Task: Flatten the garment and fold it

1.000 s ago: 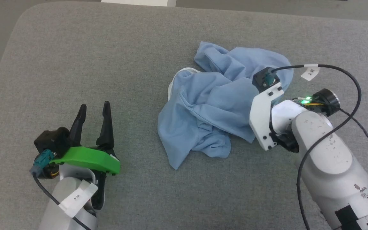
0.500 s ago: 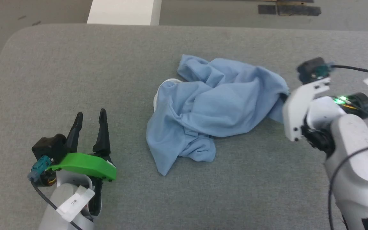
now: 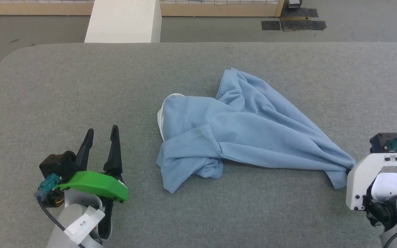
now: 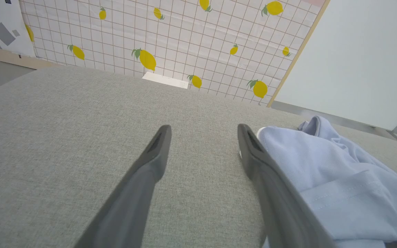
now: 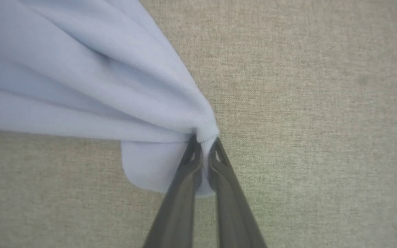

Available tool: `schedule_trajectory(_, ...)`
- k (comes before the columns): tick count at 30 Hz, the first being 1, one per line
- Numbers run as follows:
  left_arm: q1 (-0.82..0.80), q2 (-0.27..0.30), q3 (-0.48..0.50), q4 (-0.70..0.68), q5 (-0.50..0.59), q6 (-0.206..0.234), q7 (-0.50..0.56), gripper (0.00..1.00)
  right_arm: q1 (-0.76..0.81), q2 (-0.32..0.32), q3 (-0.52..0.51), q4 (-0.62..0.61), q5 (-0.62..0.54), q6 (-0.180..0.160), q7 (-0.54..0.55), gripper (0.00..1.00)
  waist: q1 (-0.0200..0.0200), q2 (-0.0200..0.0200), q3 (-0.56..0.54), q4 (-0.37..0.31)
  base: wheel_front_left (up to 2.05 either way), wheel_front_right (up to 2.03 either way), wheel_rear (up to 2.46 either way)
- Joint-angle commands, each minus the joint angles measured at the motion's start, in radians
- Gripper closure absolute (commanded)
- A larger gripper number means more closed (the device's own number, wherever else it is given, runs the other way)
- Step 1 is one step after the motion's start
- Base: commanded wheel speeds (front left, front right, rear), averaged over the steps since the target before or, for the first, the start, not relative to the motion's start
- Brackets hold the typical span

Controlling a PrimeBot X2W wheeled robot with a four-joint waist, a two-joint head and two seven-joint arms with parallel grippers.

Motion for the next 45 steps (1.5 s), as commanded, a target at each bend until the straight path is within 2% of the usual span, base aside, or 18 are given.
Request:
schedule_trajectory(1,0.011,-0.003,0.001,0.007,0.001,-0.006,-0.005,0.0,0.02,0.014,0.002,-0.008,0.002,-0.001,0.0,0.71,0.0,-0.0001,0.001,-0.002,0.0,0.0,0.0)
schedule_trajectory(2,0.012,-0.002,0.002,0.009,0.0,-0.006,-0.005,0.0,0.02,0.02,0.002,-0.02,0.011,-0.001,-0.014,0.0,0.0,-0.0001,0.001,-0.003,0.0,0.0,0.0)
schedule_trajectory(6,0.012,0.002,0.003,0.018,-0.003,-0.007,-0.005,0.0,0.008,0.045,-0.028,-0.088,0.048,-0.001,-0.125,0.0,0.0,-0.0001,-0.01,-0.006,0.0,0.0,0.0)
schedule_trajectory(11,0.018,0.006,0.004,0.024,-0.005,-0.006,-0.005,0.0,0.015,0.075,-0.076,-0.174,0.078,-0.001,-0.322,0.0,0.0,-0.0001,-0.039,-0.007,0.0,0.0,0.0)
schedule_trajectory(15,0.033,0.004,0.003,0.028,-0.012,-0.003,-0.002,0.0,0.051,0.096,-0.115,-0.196,0.087,-0.001,-0.45,0.0,0.0,-0.0001,-0.058,-0.009,0.0,0.0,0.0)
schedule_trajectory(20,0.032,-0.004,-0.021,0.031,-0.032,-0.005,0.059,0.0,0.088,0.104,-0.137,-0.171,0.094,-0.001,-0.499,0.0,0.0,-0.0001,-0.064,-0.01,0.0,0.0,0.0)
schedule_trajectory(21,0.022,-0.003,-0.036,0.027,-0.033,-0.006,0.093,0.0,0.091,0.105,-0.138,-0.167,0.096,-0.001,-0.503,0.0,0.0,-0.0001,-0.064,-0.009,0.0,0.0,0.0)
schedule_trajectory(30,-0.159,0.045,-0.265,-0.014,-0.064,-0.014,0.749,0.0,0.084,0.106,-0.132,-0.145,0.093,-0.001,-0.498,0.0,0.0,-0.0001,-0.04,0.009,0.0,0.0,0.0)
schedule_trajectory(33,-0.204,0.063,-0.302,0.001,-0.053,0.01,0.933,0.0,0.07,0.106,-0.114,-0.137,0.098,-0.001,-0.5,0.0,0.0,-0.0001,-0.028,0.0,0.0,0.0,0.0)
schedule_trajectory(35,-0.225,0.077,-0.32,0.009,-0.04,0.023,1.011,0.0,0.061,0.106,-0.104,-0.132,0.101,-0.001,-0.503,0.0,0.0,-0.0001,-0.018,-0.009,0.0,0.0,0.0)
schedule_trajectory(38,-0.241,0.081,-0.342,0.014,-0.039,0.021,1.072,0.0,0.054,0.106,-0.099,-0.125,0.104,-0.001,-0.51,0.0,0.0,-0.0001,-0.004,-0.019,0.0,0.0,0.0)
schedule_trajectory(44,-0.247,0.064,-0.372,0.045,-0.061,0.008,1.086,0.0,0.05,0.106,-0.102,-0.109,0.103,-0.001,-0.522,0.0,0.0,-0.0001,0.016,-0.03,0.0,0.0,0.0)
schedule_trajectory(45,-0.245,0.058,-0.374,0.053,-0.07,0.005,1.08,0.04,0.049,0.106,-0.102,-0.106,0.103,-0.001,-0.524,0.0,0.0,-0.0001,0.016,-0.032,0.0,0.0,0.0)
